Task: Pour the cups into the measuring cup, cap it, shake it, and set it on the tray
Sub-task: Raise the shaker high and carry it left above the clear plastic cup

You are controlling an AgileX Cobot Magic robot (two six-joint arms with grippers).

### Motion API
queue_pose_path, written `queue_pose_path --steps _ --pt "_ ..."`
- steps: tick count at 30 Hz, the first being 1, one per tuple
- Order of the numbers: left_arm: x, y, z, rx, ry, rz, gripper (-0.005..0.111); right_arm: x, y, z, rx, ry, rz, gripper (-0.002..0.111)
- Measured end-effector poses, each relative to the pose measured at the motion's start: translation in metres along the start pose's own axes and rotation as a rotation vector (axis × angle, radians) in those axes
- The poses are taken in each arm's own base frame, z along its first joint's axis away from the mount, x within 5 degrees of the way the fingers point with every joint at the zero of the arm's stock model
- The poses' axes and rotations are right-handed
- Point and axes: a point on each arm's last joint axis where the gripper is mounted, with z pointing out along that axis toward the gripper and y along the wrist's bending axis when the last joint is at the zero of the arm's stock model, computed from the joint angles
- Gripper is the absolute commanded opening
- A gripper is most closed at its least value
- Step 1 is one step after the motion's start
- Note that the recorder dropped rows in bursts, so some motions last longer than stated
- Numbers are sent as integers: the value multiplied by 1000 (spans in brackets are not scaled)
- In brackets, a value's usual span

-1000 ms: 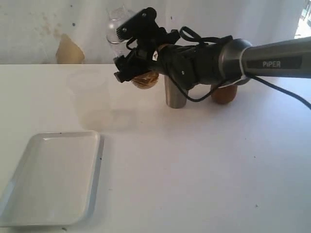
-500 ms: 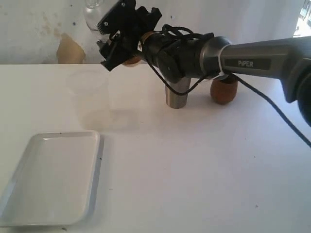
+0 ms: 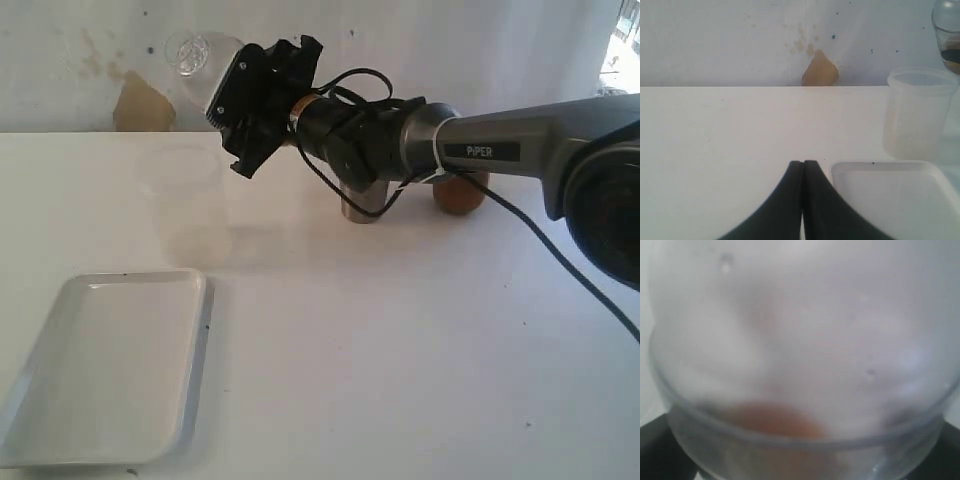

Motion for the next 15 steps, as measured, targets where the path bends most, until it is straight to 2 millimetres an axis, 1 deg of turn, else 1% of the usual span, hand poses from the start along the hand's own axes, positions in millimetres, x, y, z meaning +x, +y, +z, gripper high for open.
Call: queue_pose_path --steps 8,11,15 --pt "0 0 0 0 0 0 0 -6 -7 4 38 -42 -61 0" --pt "0 0 0 0 0 0 0 -3 -7 4 39 -36 -69 0" --pt "0 0 0 0 0 0 0 1 -7 5 36 1 -17 0"
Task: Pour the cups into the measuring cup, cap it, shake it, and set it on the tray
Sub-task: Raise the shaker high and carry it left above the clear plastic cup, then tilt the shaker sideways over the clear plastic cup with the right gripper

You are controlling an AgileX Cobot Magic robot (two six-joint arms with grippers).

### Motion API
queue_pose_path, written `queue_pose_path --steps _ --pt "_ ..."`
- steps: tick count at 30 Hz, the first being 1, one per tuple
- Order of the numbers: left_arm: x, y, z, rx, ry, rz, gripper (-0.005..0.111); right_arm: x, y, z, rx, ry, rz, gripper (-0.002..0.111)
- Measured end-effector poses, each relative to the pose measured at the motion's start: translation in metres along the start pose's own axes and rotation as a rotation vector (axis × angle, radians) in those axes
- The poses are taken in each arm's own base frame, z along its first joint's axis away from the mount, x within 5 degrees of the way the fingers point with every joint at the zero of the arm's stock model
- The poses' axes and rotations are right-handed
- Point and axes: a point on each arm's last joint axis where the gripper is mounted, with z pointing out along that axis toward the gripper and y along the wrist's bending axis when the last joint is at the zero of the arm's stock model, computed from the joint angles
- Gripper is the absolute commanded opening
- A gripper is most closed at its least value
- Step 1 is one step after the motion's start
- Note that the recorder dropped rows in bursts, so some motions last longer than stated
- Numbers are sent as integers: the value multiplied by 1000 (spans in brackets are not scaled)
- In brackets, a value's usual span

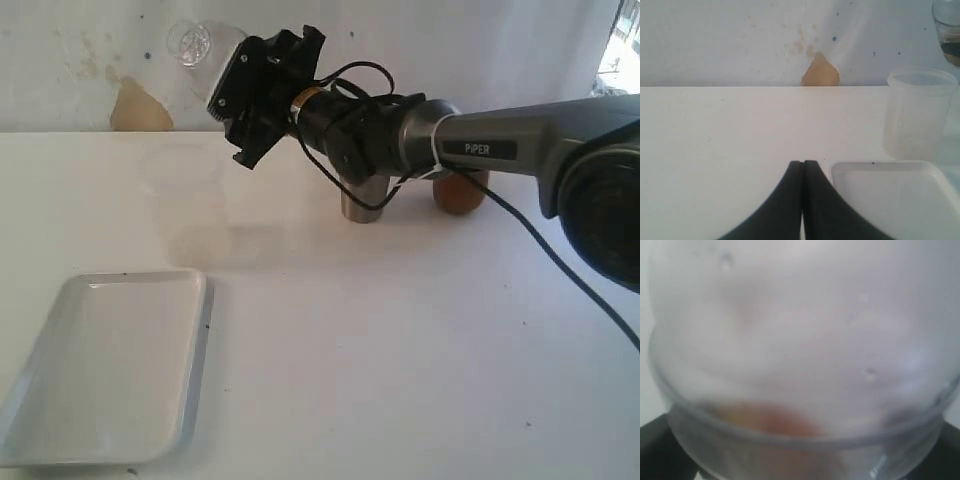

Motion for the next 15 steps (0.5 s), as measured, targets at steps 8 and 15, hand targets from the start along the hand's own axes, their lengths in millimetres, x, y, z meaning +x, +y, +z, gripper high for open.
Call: queue_pose_path --steps 8,15 --pt "0 0 0 0 0 0 0 15 -12 -1 27 52 93 0" --pt "0 0 0 0 0 0 0 41 -49 -5 97 108 117 0"
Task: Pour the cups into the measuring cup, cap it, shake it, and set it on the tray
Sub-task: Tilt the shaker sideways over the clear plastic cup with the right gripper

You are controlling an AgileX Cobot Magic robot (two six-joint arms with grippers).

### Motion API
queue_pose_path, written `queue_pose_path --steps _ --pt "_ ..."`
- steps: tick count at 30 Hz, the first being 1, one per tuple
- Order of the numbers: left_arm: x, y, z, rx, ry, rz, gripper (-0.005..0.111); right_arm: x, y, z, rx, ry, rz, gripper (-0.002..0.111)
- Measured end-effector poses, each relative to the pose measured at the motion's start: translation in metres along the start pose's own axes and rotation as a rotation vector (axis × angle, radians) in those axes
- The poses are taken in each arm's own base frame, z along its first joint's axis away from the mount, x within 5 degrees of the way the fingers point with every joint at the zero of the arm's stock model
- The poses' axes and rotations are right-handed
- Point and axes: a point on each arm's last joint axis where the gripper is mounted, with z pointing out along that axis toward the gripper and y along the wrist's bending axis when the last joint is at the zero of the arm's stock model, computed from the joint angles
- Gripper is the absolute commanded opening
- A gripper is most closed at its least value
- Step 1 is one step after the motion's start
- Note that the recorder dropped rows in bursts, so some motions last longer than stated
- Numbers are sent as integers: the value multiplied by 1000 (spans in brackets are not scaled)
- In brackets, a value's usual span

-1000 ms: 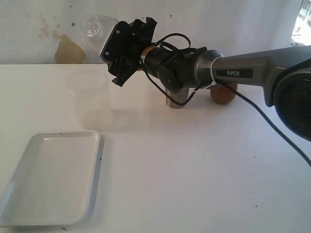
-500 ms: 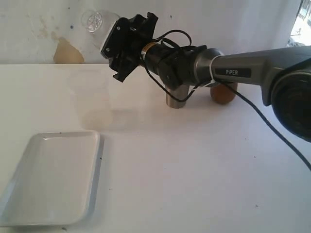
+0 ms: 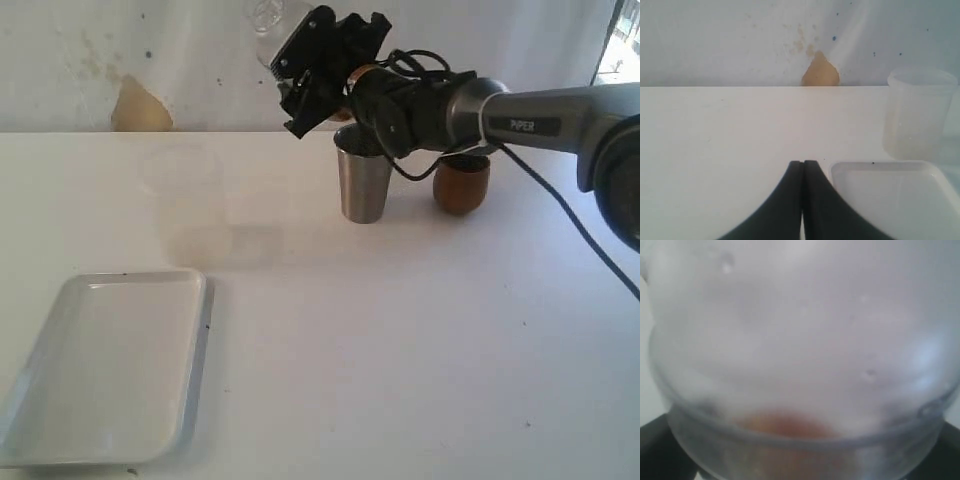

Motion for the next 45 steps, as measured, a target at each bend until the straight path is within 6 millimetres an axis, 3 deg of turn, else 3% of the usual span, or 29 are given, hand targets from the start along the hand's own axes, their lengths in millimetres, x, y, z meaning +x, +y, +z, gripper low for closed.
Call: queue_pose_path --steps 5,10,26,45 --pt "0 0 0 0 0 0 0 6 -5 0 -2 25 -119 0" --pt "0 0 0 0 0 0 0 3 -1 0 -11 22 -110 0" --pt "0 0 0 0 0 0 0 -24 32 -1 -81 -56 -372 0" --pt "0 0 0 0 0 0 0 -21 34 -1 -109 -36 -586 0"
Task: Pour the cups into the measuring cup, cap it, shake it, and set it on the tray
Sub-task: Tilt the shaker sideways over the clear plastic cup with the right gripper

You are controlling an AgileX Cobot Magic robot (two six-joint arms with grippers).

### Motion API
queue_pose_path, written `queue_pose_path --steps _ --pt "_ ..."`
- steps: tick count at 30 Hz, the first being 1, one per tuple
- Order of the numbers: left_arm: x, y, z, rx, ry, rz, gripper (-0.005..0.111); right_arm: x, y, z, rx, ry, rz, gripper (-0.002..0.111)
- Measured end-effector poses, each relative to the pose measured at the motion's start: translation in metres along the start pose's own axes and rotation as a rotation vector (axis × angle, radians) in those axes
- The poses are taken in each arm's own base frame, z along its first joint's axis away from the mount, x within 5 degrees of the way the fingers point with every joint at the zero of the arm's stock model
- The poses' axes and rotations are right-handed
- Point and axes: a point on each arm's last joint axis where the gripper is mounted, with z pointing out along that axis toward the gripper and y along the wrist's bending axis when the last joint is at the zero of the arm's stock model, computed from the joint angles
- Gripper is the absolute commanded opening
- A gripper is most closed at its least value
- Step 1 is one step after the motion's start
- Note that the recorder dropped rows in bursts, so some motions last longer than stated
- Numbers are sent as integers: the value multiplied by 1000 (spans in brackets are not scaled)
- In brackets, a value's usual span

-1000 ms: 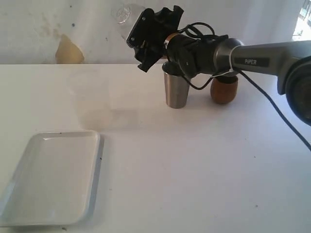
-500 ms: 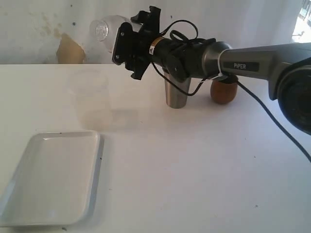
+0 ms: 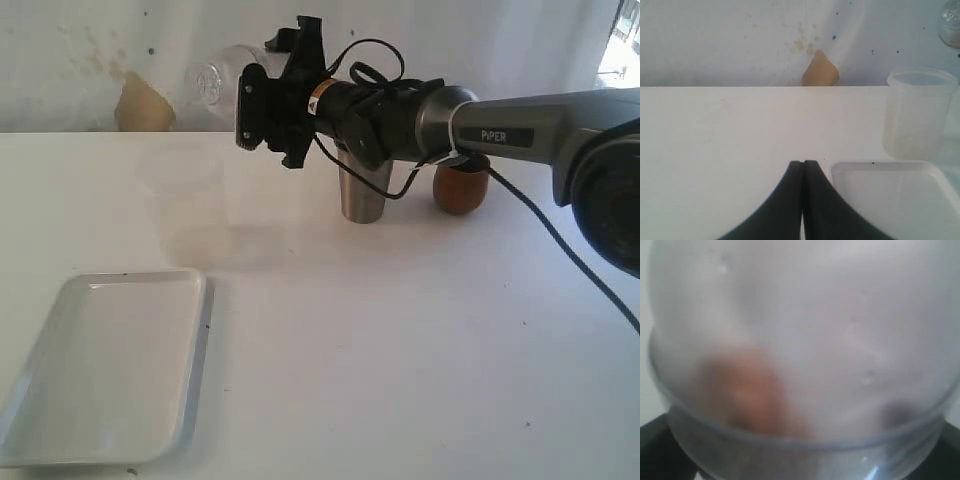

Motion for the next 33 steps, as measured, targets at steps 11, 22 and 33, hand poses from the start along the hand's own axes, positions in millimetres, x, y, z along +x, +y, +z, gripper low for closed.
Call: queue_pose_path --steps 11,22,33 --pt "0 0 0 0 0 0 0 0 1 0 -8 3 -115 0" --pt "0 0 0 0 0 0 0 0 1 0 -9 3 -273 0" --pt "0 0 0 0 0 0 0 -1 -2 0 21 -7 -365 0"
